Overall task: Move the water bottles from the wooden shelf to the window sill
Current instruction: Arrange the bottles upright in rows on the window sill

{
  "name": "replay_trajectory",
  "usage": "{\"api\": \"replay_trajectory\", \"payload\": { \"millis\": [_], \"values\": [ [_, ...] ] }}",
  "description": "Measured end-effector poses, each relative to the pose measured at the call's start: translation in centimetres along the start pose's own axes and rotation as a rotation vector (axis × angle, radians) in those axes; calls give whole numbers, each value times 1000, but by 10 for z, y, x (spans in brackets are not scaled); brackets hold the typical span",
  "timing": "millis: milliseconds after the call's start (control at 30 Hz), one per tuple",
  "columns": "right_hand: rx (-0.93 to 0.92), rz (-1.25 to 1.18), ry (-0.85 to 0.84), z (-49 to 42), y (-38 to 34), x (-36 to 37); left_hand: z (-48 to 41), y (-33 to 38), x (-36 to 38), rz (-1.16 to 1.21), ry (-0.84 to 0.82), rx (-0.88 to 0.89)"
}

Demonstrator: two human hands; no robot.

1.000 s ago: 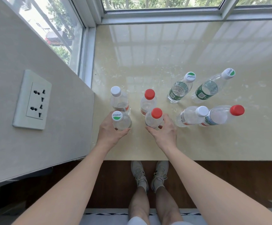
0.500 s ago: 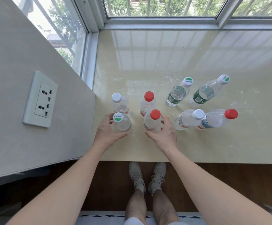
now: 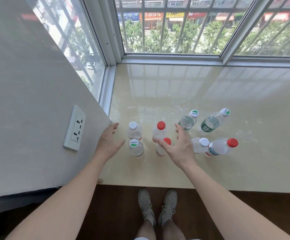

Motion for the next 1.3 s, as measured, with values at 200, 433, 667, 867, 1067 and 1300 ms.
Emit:
{"api": "replay_trajectory", "payload": {
  "millis": [200, 433, 667, 867, 1067, 1300],
  "values": [
    [20, -96, -27, -33, -8, -4, -20, 19, 13, 10, -136, 64],
    [88, -55, -88, -54, 28, -1, -37, 10, 35, -25, -198, 60],
    [146, -112, -245, -65, 38, 18, -49, 13, 50, -24, -261, 86],
    [145, -136, -271, -69, 43, 24, -55, 23, 58, 39, -276, 85],
    [137, -163, -323, -70, 41, 35, -69, 36, 59, 88, -220, 99],
    [-7, -80, -367, -81, 28, 47, -82, 45, 60, 104, -222, 110]
  ]
}}
Point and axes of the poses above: each hand's wrist, its own z-axis away from the middle knuckle, its own x-axis out of the palm, y = z × x, the point moved 10 cm from there along -z, towards the middle knuckle, and after that the axes turned 10 degrees about -x, right-handed, at the moved point
